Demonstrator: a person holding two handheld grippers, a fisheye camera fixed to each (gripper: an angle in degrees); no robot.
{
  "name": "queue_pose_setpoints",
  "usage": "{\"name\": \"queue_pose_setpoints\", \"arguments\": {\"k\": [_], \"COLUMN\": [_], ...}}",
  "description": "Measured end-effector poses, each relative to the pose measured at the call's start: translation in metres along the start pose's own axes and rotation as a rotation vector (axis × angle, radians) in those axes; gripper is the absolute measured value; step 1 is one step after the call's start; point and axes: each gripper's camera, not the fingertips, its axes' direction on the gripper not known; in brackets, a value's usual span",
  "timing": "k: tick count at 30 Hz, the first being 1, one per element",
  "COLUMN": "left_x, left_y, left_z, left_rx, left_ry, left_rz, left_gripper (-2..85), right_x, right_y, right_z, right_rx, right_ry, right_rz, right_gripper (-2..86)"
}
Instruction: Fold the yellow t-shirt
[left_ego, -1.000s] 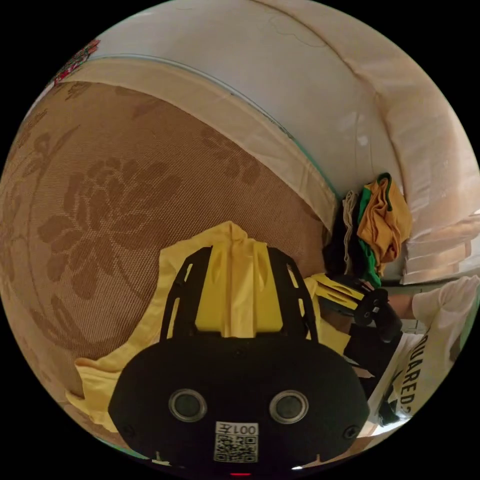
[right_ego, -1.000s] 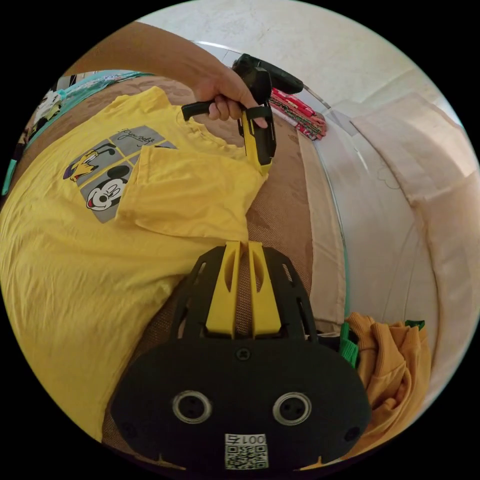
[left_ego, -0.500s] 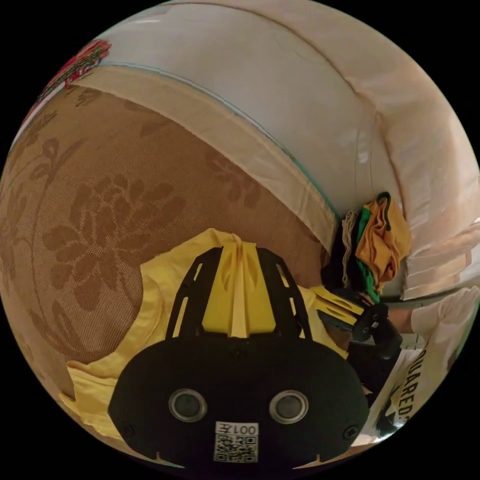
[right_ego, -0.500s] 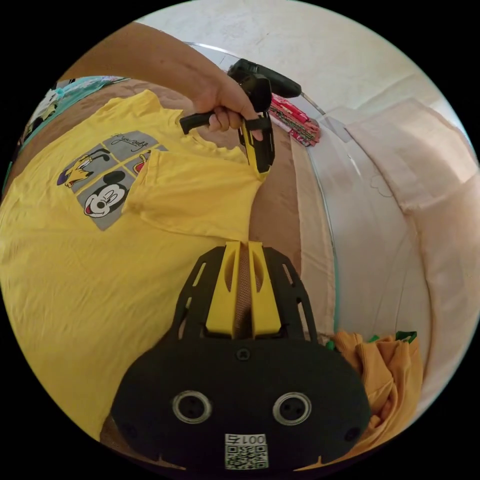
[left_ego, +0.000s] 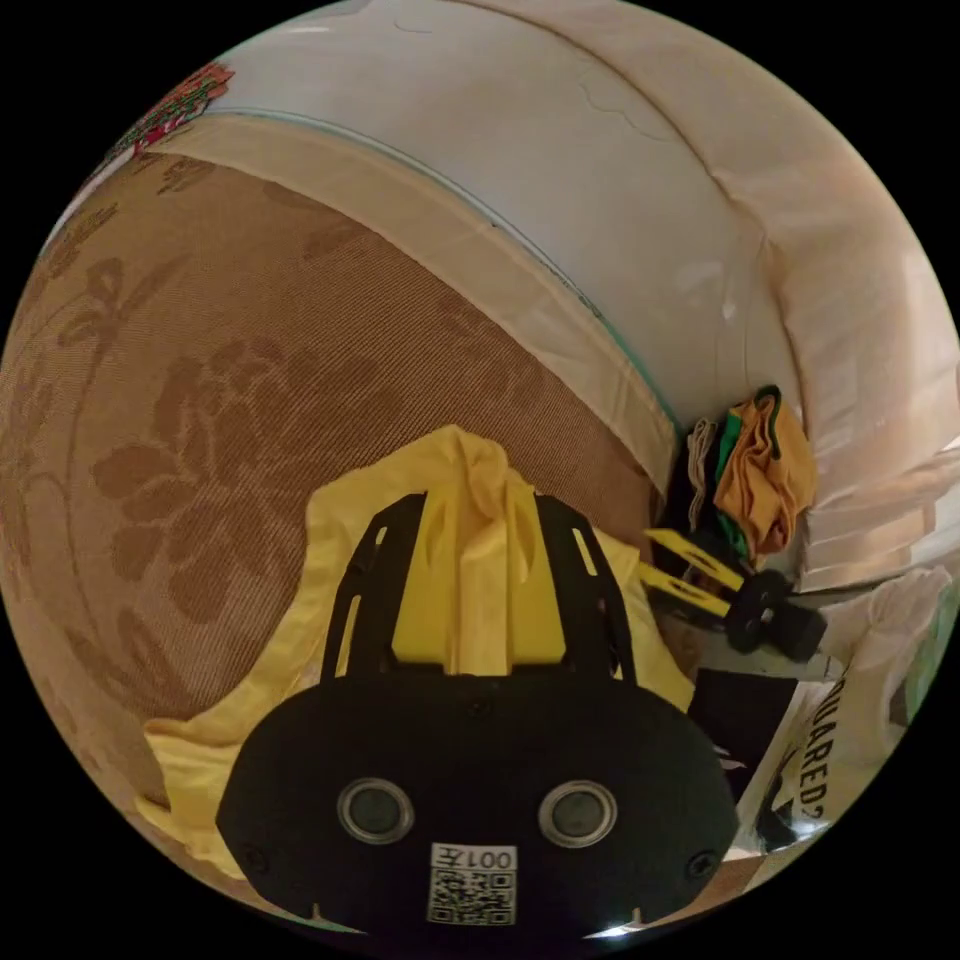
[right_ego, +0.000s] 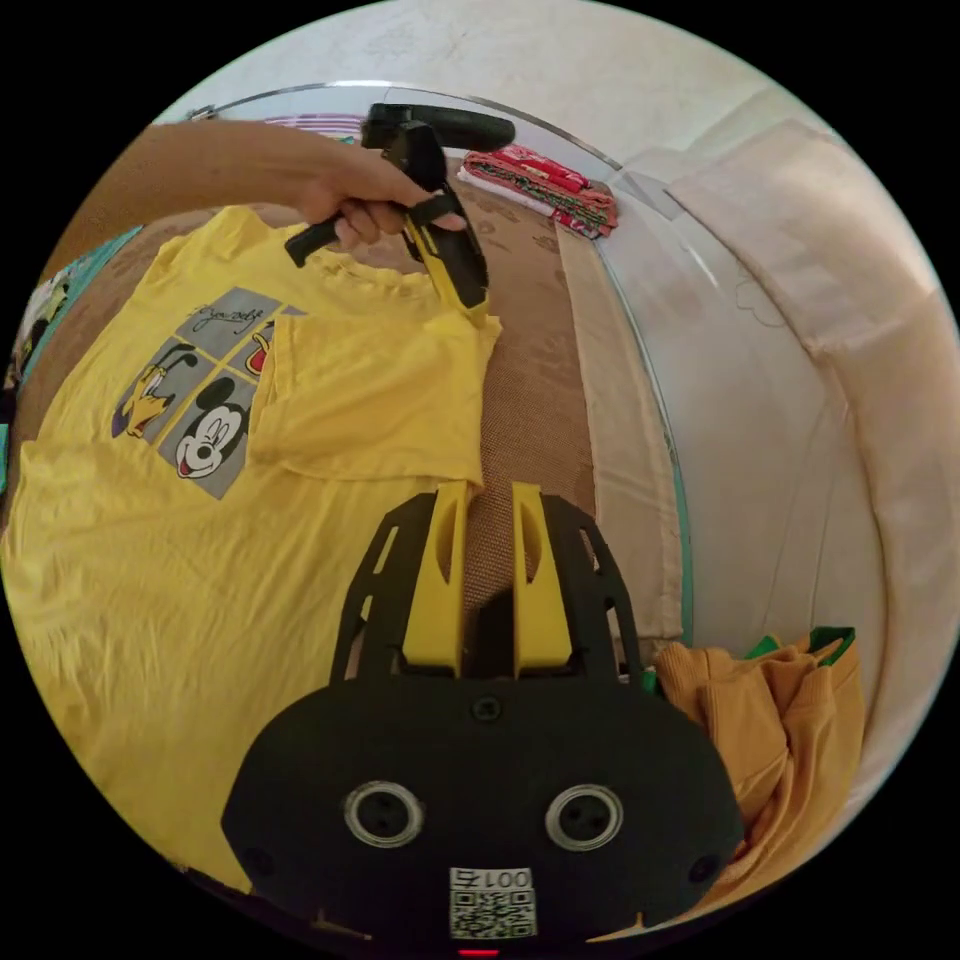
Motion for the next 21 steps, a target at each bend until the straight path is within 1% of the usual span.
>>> {"name": "queue_pose_setpoints", "arguments": {"k": [3,6,8,10,12,14,17,19,21], "left_x": [0.006,0.015,0.016,0.014,0.015,0.019,0.031,0.041,0.048], "left_y": [0.034,0.073,0.091,0.107,0.118,0.131,0.152,0.170,0.181], "left_z": [-0.009,-0.012,-0.011,-0.010,-0.008,-0.001,0.016,0.032,0.036], "left_rx": [-0.022,0.014,0.052,0.085,0.118,0.107,0.029,-0.029,-0.001], "left_ry": [-0.050,-0.100,-0.111,-0.059,-0.002,0.003,-0.013,-0.043,-0.058], "left_rz": [0.018,0.045,0.038,0.015,0.007,0.017,0.074,0.127,0.154], "left_gripper": [7.5,7.1,6.8,6.5,6.3,6.2,6.2,6.7,6.7], "right_x": [0.017,0.029,0.032,0.032,0.028,0.015,-0.005,-0.015,-0.021], "right_y": [0.000,0.005,0.008,0.008,0.005,-0.001,-0.012,-0.017,-0.019], "right_z": [-0.006,-0.019,-0.029,-0.037,-0.044,-0.048,-0.051,-0.047,-0.042], "right_rx": [-0.058,-0.073,-0.066,-0.056,-0.029,-0.012,-0.009,-0.040,-0.067], "right_ry": [-0.025,-0.048,-0.007,-0.020,-0.113,-0.210,-0.274,-0.268,-0.259], "right_rz": [0.039,0.070,0.084,0.080,0.062,0.014,-0.051,-0.063,-0.046], "right_gripper": [6.3,4.0,3.1,3.3,4.2,6.0,8.2,8.9,8.2]}}
